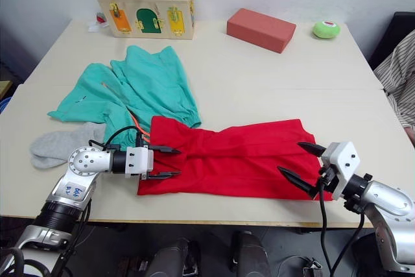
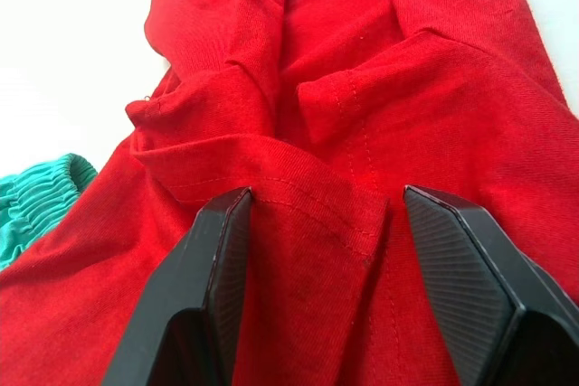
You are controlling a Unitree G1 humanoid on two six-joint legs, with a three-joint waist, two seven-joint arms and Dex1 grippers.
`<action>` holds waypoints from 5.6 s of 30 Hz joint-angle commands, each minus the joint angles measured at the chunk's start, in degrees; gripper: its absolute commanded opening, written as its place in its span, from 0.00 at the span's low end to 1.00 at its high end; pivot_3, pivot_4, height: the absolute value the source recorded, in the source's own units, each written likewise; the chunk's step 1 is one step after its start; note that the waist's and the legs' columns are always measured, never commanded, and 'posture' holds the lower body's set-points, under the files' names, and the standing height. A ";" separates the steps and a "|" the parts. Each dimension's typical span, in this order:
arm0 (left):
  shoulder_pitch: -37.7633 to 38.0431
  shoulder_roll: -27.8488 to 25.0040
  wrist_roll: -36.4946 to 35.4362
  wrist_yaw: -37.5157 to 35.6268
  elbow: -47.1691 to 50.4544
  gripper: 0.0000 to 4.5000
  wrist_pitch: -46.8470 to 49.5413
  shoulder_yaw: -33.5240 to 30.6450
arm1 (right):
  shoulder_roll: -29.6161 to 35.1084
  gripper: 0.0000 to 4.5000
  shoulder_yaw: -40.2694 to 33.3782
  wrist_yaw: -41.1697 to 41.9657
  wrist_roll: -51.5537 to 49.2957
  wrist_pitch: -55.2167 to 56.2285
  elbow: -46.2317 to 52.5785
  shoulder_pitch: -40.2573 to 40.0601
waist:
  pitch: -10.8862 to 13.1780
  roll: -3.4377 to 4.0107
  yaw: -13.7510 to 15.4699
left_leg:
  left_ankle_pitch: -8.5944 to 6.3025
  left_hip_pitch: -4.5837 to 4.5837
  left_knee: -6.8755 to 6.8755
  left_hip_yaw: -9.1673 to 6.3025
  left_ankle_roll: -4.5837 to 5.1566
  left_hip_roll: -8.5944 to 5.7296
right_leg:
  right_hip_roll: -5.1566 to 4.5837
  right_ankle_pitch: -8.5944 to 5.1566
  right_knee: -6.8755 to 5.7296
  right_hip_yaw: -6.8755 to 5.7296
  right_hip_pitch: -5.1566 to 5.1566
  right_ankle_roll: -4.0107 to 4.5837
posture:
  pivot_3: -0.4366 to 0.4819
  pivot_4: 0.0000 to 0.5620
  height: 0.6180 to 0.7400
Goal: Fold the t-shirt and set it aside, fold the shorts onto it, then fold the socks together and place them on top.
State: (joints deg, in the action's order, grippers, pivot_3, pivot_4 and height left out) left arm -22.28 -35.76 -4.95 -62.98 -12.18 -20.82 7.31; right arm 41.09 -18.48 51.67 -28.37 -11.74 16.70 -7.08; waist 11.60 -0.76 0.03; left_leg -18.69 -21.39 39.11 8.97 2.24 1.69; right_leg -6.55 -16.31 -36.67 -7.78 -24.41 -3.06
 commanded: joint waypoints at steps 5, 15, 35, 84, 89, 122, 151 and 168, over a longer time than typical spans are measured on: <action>-0.82 -0.95 -2.85 -1.00 -0.16 0.16 -0.02 -1.35 | 0.30 1.00 -1.47 -0.40 -0.84 -0.02 2.14 0.29 | 0.00 0.00 -0.01 | 0.00 0.00 0.00 0.00 0.00 0.00 | 0.00 0.00 0.00 0.00 0.00 0.00 | 0.48 0.27 1.00; -3.48 -1.90 -5.38 -4.29 -3.44 0.00 -1.02 -2.13 | 0.27 1.00 -1.24 -0.46 -0.74 -0.03 1.96 0.66 | 0.00 0.00 -0.01 | -0.01 0.00 0.00 0.00 0.01 0.00 | 0.00 0.00 0.02 -0.01 0.00 0.00 | 0.48 0.27 1.00; -2.62 -8.93 -11.43 -25.53 -1.78 0.00 -2.76 -1.03 | 2.23 1.00 -2.59 2.00 -0.31 0.27 -0.11 -1.31 | 0.00 0.00 -0.07 | -0.03 -0.01 -0.02 0.00 -0.01 0.00 | 0.00 0.00 0.07 -0.02 0.00 0.00 | 0.48 0.27 1.00; -0.32 14.64 -1.89 33.66 7.68 0.00 37.55 -3.44 | -18.92 0.01 21.76 -18.95 25.09 8.11 -17.66 23.53 | 0.02 0.02 -0.22 | -0.06 -0.05 0.01 0.15 -0.02 0.02 | 0.01 0.00 -0.15 0.04 -0.09 0.00 | 0.48 0.27 1.00; -1.34 15.50 -0.27 37.25 2.85 0.00 35.30 -4.96 | -16.16 0.01 17.89 -23.58 27.16 8.62 -20.99 20.15 | -0.12 0.03 -0.19 | -0.06 0.03 0.01 0.16 -0.02 0.01 | 0.00 0.00 -0.07 0.07 -0.03 0.00 | 0.48 0.27 1.00; 6.47 8.73 -9.45 22.32 16.74 0.00 35.24 -6.90 | -22.94 0.01 21.30 -28.71 26.49 7.40 -17.75 23.76 | -0.87 -0.41 -1.19 | -0.08 0.04 -0.21 0.19 -0.14 0.05 | 0.00 -0.03 0.15 0.07 -0.05 0.06 | 0.48 0.27 1.00; 21.14 0.73 -17.66 11.47 31.27 0.00 34.10 -10.06 | -13.08 0.01 18.40 -15.43 13.33 5.21 6.65 1.79 | -0.88 -0.24 -1.45 | -0.05 0.25 -0.96 0.17 -0.24 0.05 | 0.00 -0.05 0.60 0.06 -0.01 0.08 | 0.48 0.27 1.00; 29.33 1.33 -13.35 18.43 24.37 0.00 34.88 -13.45 | -8.40 0.01 10.30 -12.89 16.35 21.41 -9.59 -8.83 | -1.03 -0.34 -0.08 | -0.19 0.42 -1.02 0.16 -0.32 0.08 | 0.01 0.05 0.77 0.07 0.12 0.16 | 0.48 0.27 1.00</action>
State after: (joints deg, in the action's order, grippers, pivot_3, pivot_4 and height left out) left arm 5.73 -33.81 -18.35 -43.99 13.10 13.68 -5.76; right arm 31.66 -6.36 38.10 -11.24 9.24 9.02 -15.59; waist 10.57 -1.10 -0.06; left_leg -18.95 -20.96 38.08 9.14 1.79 1.77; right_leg -6.54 -16.24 -35.91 -7.70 -24.29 -2.88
